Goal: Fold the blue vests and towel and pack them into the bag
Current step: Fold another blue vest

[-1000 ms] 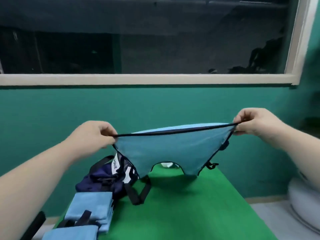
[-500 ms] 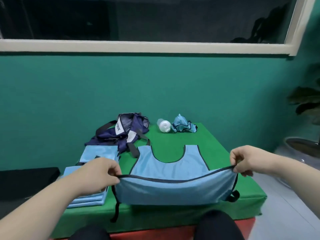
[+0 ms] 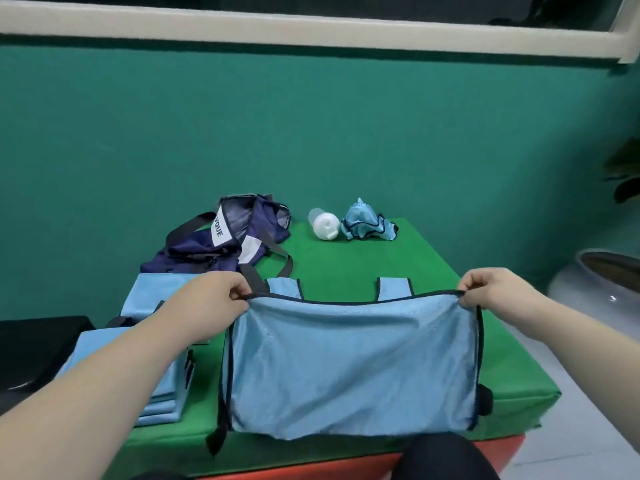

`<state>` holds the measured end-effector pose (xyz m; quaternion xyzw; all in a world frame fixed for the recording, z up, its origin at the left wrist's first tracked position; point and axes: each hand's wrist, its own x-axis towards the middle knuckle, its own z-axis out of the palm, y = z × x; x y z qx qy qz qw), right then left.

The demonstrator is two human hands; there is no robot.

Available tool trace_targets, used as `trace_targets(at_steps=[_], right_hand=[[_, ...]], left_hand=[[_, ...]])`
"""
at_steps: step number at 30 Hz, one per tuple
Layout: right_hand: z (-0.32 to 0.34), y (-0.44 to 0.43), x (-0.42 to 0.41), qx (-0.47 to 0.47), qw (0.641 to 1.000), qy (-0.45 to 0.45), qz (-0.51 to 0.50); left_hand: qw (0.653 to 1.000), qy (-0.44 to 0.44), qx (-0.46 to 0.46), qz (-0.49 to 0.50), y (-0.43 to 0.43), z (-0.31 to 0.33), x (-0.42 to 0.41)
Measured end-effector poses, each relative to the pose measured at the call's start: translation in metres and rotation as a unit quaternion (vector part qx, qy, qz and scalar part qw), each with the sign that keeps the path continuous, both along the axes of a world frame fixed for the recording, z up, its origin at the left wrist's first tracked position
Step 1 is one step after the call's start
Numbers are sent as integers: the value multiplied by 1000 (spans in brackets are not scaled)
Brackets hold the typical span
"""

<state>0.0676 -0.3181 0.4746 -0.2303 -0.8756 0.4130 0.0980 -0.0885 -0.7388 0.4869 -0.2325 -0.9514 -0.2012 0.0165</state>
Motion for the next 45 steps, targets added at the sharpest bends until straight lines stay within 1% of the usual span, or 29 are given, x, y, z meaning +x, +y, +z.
trace_targets(at_steps=[4, 9, 13, 16, 19, 21, 23, 25, 27, 28, 30, 31, 33, 36, 39, 42, 45], right_hand=[[-26, 15, -55, -10, 999, 0, -45], [-57, 35, -125, -7, 997, -11, -78], [-80, 52, -176, 38, 994, -18, -105], [-96, 64, -204, 90, 988, -61, -107], [-109, 63, -216, 171, 977, -92, -87], [-112, 49, -212, 219, 970, -93, -53], [-113, 24, -202, 221, 972, -85, -3], [-118, -6, -186, 209, 971, -98, 58], [-126, -36, -166, 226, 963, -106, 103], [-130, -51, -155, 235, 960, -99, 117], [-139, -80, -135, 239, 957, -86, 138], [-143, -92, -126, 242, 955, -84, 151], [-151, -115, -112, 247, 950, -83, 173], [-160, -140, -99, 243, 951, -58, 183], [-169, -157, -89, 256, 950, -30, 178], [-176, -168, -82, 267, 947, -4, 175], [-174, -177, -83, 272, 948, 20, 168]], left_hand=[[1000, 20, -6, 16, 29, -16, -57], [999, -4, -30, 31, 63, -41, -126], [999, -7, -20, 44, 88, -62, -169], [998, -8, -33, 52, 103, -84, -188], [998, 35, -41, 33, 112, -96, -181], [998, 53, -32, -23, 117, -100, -158], [993, 47, -46, -98, 119, -101, -124], [983, 32, -76, -162, 116, -110, -94], [975, 37, -108, -189, 105, -120, -69], [972, 60, -118, -193, 98, -128, -60], [973, 97, -118, -174, 79, -141, -45], [976, 115, -103, -154, 70, -146, -38], [984, 124, -66, -112, 53, -156, -22], [993, 114, -27, -35, 38, -167, -1], [997, 70, 2, 28, 36, -172, 14], [997, 35, 44, 56, 38, -174, 23], [993, 23, 84, 83, 39, -179, 24]])
